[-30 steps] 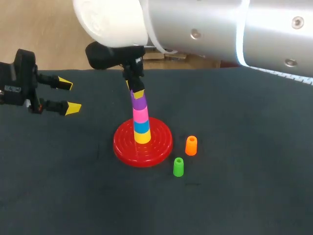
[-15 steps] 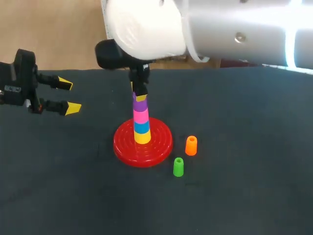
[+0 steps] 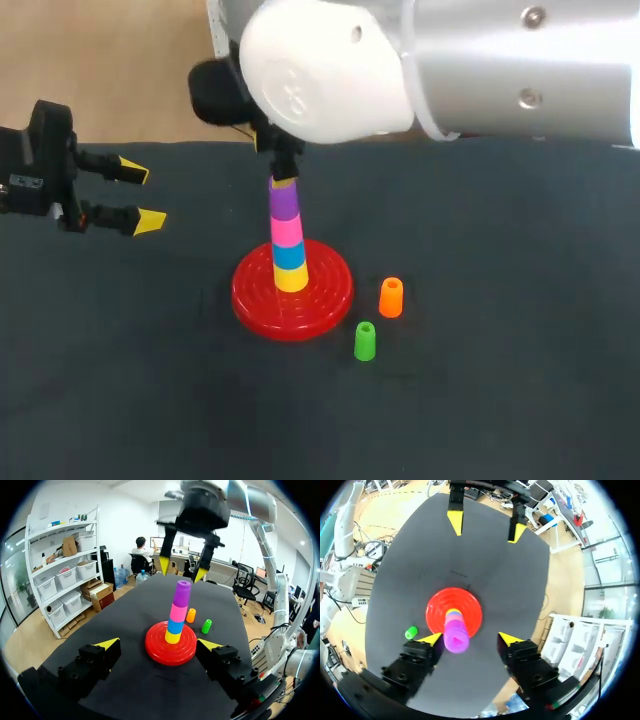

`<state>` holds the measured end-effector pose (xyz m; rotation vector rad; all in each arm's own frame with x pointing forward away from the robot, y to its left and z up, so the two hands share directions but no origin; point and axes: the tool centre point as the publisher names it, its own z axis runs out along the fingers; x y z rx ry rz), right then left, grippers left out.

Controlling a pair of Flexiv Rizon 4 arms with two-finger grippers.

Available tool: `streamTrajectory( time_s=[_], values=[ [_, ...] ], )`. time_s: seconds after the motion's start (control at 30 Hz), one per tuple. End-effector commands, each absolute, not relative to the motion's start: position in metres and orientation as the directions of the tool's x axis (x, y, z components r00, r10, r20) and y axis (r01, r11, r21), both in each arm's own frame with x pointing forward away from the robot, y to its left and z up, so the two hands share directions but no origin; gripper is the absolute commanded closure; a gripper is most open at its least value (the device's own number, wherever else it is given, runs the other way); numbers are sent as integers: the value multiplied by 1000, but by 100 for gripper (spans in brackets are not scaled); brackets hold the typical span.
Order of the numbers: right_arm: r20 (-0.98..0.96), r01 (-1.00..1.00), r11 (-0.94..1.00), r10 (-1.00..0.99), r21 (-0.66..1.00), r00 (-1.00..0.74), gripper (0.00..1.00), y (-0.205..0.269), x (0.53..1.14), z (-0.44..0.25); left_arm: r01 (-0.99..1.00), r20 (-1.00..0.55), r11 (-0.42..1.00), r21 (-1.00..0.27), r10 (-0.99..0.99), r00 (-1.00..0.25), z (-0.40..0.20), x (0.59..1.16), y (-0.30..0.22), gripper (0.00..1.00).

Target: Pick up and stack the cylinders on the red base in this order: pink,purple,orange,green

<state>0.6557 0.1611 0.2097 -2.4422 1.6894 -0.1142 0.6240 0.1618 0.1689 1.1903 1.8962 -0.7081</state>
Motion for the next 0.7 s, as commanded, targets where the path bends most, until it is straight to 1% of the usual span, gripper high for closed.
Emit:
streamTrajectory(
  time_s=[0.03,0.17,0.3,0.5,0.7],
  values=[
    [-28,-905,-348,-930,-245,366,0,152,648,232,913,-837,405,-52,480,-261,167,626,163,0],
    [-19,-901,-339,-934,-272,357,0,142,641,246,913,-837,405,-52,480,-261,167,626,163,0],
    [-44,-924,-266,-957,-274,288,0,123,619,244,913,-837,405,-52,480,-261,167,626,163,0],
    [-93,-967,-114,-986,-229,138,0,90,577,223,913,-837,405,-52,480,-261,167,626,163,0],
    [-119,-988,-24,-992,-152,43,0,72,537,191,913,-837,405,-52,480,-261,167,626,163,0]
  ],
)
